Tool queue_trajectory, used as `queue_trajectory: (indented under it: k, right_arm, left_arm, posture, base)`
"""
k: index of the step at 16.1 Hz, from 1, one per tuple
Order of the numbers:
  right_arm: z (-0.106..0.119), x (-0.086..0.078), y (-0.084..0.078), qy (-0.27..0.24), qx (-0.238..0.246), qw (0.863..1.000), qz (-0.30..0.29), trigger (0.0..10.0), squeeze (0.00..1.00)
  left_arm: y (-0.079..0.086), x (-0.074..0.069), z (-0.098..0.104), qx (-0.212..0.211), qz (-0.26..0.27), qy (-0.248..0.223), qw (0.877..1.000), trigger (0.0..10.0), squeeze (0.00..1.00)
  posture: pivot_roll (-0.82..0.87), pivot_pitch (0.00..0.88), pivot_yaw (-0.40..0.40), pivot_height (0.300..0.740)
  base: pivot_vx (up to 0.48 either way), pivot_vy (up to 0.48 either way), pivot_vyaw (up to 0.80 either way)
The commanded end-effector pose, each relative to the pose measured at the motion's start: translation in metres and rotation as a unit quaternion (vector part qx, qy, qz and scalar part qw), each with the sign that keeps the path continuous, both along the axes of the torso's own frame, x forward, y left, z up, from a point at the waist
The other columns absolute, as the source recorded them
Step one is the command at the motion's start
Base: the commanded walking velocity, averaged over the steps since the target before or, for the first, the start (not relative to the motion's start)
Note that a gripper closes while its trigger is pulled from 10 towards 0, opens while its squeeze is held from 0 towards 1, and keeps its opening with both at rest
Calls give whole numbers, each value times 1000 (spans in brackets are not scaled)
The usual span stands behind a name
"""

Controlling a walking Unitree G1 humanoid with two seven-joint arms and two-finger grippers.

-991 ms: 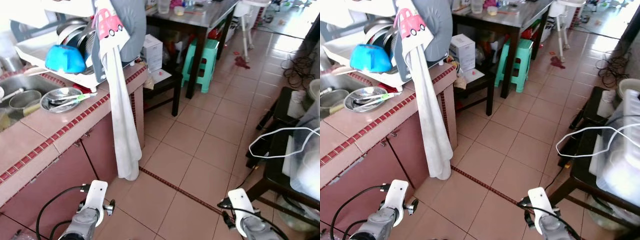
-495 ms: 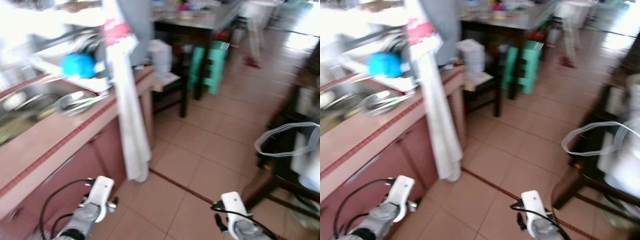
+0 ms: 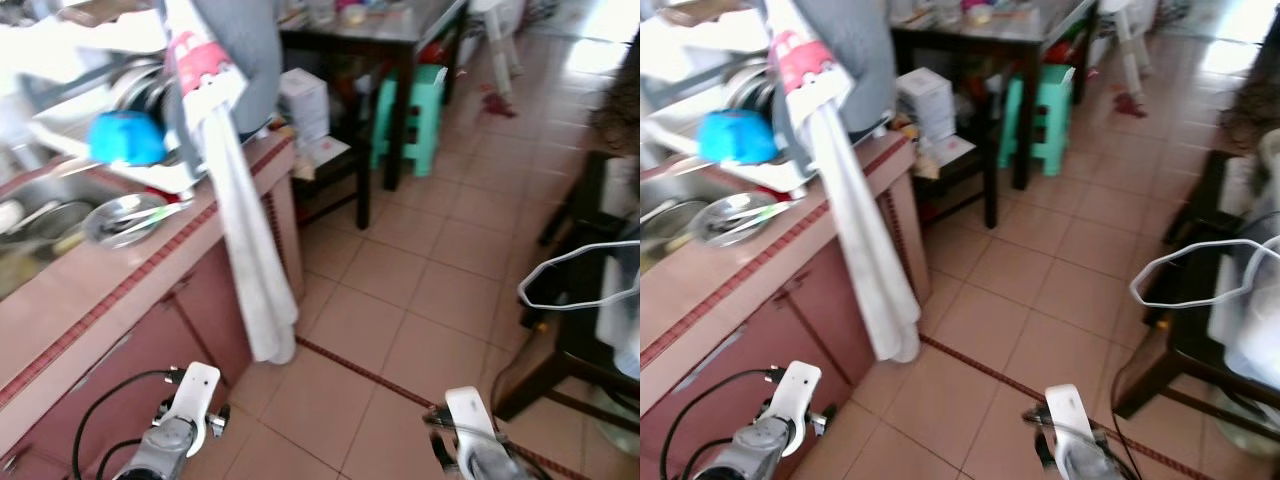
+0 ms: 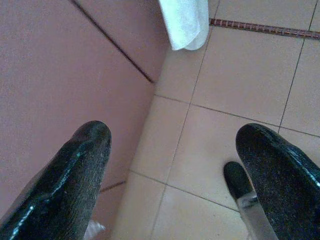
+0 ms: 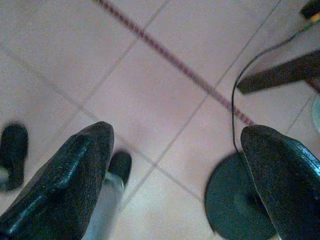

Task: Kitchen organization

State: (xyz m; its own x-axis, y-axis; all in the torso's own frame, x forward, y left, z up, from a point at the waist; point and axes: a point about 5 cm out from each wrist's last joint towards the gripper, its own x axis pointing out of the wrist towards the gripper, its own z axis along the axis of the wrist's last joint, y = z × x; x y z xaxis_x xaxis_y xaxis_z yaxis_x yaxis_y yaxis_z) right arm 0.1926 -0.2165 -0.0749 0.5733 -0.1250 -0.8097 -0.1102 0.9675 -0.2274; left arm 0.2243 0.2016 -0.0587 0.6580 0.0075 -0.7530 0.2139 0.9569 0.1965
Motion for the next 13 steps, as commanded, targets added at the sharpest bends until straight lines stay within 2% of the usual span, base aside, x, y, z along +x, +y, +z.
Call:
queue_trajectory:
  k: [1,2,9,13]
  right_arm:
    - [-1,-3,-1,6,1,1000,-6,10000,0]
    - [-2,-4,-1,9,-5,1000,3,10000,0]
    - [-2,-6,-6,15,-18,1000,21,10000,0]
    - [-3,-7,-3,16,-15,1000,22,10000,0]
  left_arm:
    - [4,-2,0,-2,11,5,1000,10000,0]
    - [5,-3,-1,3,11,6,1000,10000,0]
    - [6,-7,-3,8,8,9,1000,10000,0]
    - [7,-9,-4,11,4,14,1000,10000,0]
  posture:
    - [-50,27,76,740]
    - [-52,26,77,740]
    - [-57,17,72,740]
    - [-58,19,75,740]
  base:
    - [0,0,-694]
    - [0,0,-706]
    - [0,0,0]
    - [0,-277,0]
